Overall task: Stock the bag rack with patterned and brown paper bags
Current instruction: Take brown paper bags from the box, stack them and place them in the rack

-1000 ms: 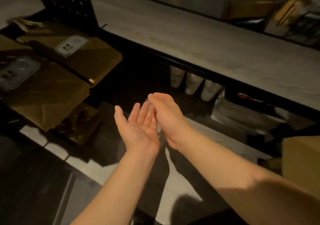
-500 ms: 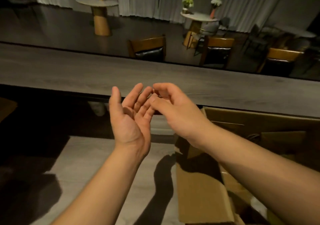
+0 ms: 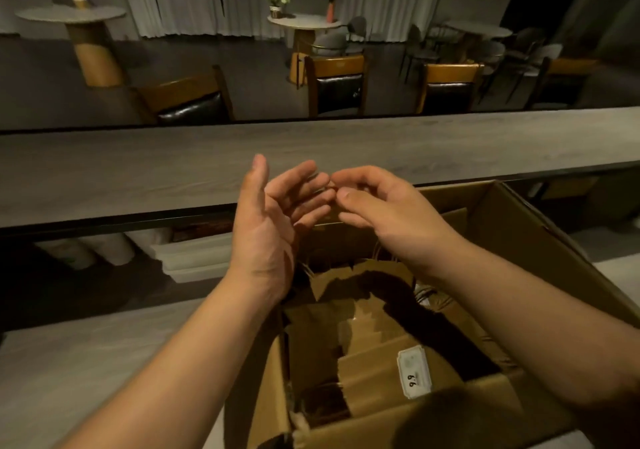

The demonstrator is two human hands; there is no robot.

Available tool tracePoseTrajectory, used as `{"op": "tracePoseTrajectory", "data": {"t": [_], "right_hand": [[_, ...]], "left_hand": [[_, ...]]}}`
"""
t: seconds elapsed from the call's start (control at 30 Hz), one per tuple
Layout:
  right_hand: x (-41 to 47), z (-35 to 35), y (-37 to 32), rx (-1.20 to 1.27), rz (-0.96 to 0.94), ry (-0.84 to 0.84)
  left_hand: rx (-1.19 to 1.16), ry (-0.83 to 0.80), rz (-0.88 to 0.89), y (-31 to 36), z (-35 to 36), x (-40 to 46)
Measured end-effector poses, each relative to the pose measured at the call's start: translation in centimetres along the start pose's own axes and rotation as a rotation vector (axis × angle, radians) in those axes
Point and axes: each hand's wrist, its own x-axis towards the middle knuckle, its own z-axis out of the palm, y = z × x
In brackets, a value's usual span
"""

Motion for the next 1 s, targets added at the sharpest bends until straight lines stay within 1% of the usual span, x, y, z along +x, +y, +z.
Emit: {"op": "tracePoseTrajectory", "data": {"t": [0.07, 0.17, 0.23, 0.3, 0.33, 0.37, 0.43, 0.5, 0.57, 0.63, 0.7, 0.8, 0.83, 0.93, 1.0], "right_hand": [[0.0, -2.1, 1.1, -0.003, 0.003, 0.013], [0.9, -4.2, 3.0, 0.001, 0.022, 0.008], [1.9, -5.0, 4.8, -0.029, 0.054, -0.024], [3.1, -5.5, 7.0, -0.162, 0.078, -0.109], [3.7, -5.6, 8.3, -0.280, 0.105, -0.198], [4.1, -5.5, 9.5, -0.407, 0.147, -0.326], [4.7, -4.9, 11.9, -0.637, 0.245, -0.622], [4.7, -4.1, 14.1, -0.847, 0.294, -0.867], [4.2, -3.3, 15.8, -1.033, 0.285, -1.026], [3.6, -2.8, 17.5, -1.113, 0.278, -1.141], [3.3, -2.7, 18.7, -1.130, 0.260, -1.195], [3.1, -2.6, 19.4, -1.037, 0.315, -1.270], [3.1, -2.4, 19.5, -1.034, 0.293, -1.285], [3.1, -2.1, 19.4, -1.099, 0.150, -1.307], [3.8, -2.5, 18.7, -1.063, 0.166, -1.305]], "left_hand": [[0.051, -0.019, 0.003, -0.8, 1.4, 0.3], [0.128, -0.047, -0.039, -2.1, 2.3, 1.1], [0.283, -0.033, -0.085, -2.7, 2.4, 1.8], [0.494, 0.006, -0.108, -3.2, 2.3, 2.4], [0.590, 0.027, -0.115, -3.3, 2.2, 2.6], [0.684, 0.040, -0.117, -3.5, 2.1, 2.8], [0.853, 0.037, -0.108, -3.7, 1.9, 2.8], [0.946, 0.019, -0.112, -3.9, 1.8, 2.7], [0.992, 0.008, -0.119, -3.9, 1.9, 2.7], [1.053, -0.004, -0.127, -3.9, 1.8, 2.5], [1.083, -0.020, -0.140, -3.8, 1.7, 2.5], [1.069, -0.015, -0.157, -3.7, 1.6, 2.4], [1.068, -0.007, -0.154, -3.7, 1.5, 2.5], [1.064, 0.006, -0.145, -3.6, 1.6, 2.5], [1.054, 0.028, -0.144, -3.5, 1.6, 2.5]]}}
